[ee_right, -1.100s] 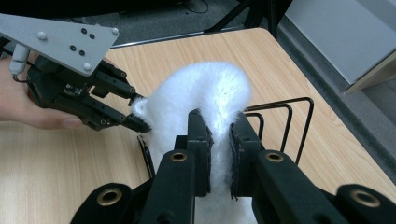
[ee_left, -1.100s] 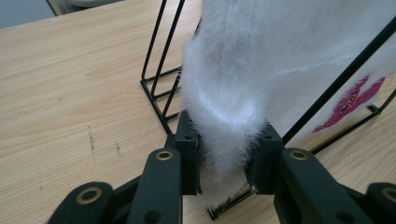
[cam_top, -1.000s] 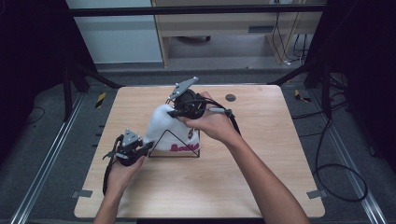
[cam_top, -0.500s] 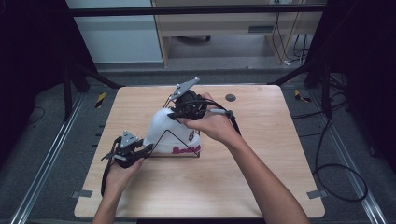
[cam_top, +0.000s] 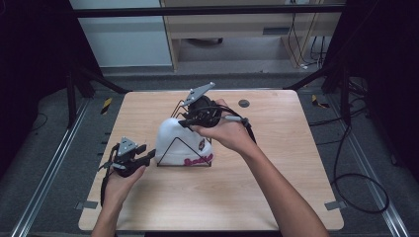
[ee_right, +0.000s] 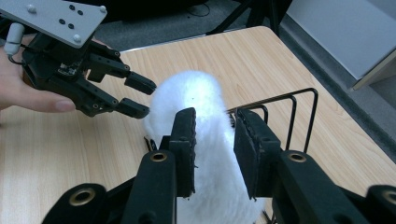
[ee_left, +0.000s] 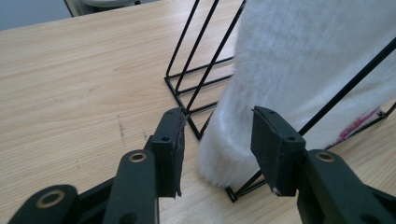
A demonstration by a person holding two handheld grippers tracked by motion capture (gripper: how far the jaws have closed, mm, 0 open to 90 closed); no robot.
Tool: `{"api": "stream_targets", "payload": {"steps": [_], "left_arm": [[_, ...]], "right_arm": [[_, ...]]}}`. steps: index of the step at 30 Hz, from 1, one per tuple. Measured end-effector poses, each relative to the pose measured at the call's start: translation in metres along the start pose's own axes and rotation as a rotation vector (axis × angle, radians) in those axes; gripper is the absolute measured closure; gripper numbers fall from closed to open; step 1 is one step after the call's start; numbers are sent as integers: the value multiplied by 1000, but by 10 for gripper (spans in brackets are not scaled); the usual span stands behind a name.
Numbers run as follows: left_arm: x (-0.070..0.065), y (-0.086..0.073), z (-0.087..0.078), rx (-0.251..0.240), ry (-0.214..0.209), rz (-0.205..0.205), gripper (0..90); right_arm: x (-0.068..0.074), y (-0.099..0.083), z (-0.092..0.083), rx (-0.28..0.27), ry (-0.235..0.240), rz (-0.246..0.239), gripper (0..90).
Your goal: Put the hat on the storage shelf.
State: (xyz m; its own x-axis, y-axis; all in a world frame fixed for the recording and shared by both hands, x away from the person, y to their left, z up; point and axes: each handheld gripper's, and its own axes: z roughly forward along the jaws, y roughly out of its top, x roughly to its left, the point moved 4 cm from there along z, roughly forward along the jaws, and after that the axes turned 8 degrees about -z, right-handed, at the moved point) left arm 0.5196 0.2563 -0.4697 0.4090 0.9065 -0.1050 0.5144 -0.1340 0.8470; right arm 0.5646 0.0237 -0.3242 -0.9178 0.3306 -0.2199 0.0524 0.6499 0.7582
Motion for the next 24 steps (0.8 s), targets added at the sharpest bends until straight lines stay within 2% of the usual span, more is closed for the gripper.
{"api": "stream_targets", "payload": {"steps": [6,13,16,19,22,24], "left_arm": [[6,0,-2,7,20,7,469],[8,2,-5,9,42,9,303],[8,3,-6,10,45,8,261],[11,2,-6,15,40,-2,179],[15,-1,-7,21,32,5,102],[19,-5,-6,40,24,19,64]], "right_arm": [[-1,-5,-8,-16,-24,22,611],[-3,-15,-18,-26,-48,48,551],[-4,-18,-20,-27,-57,60,511],[-6,-22,-25,-31,-74,72,407],[-8,-33,-35,-53,-138,94,254],[-10,-43,-42,-58,-175,112,192]]}}
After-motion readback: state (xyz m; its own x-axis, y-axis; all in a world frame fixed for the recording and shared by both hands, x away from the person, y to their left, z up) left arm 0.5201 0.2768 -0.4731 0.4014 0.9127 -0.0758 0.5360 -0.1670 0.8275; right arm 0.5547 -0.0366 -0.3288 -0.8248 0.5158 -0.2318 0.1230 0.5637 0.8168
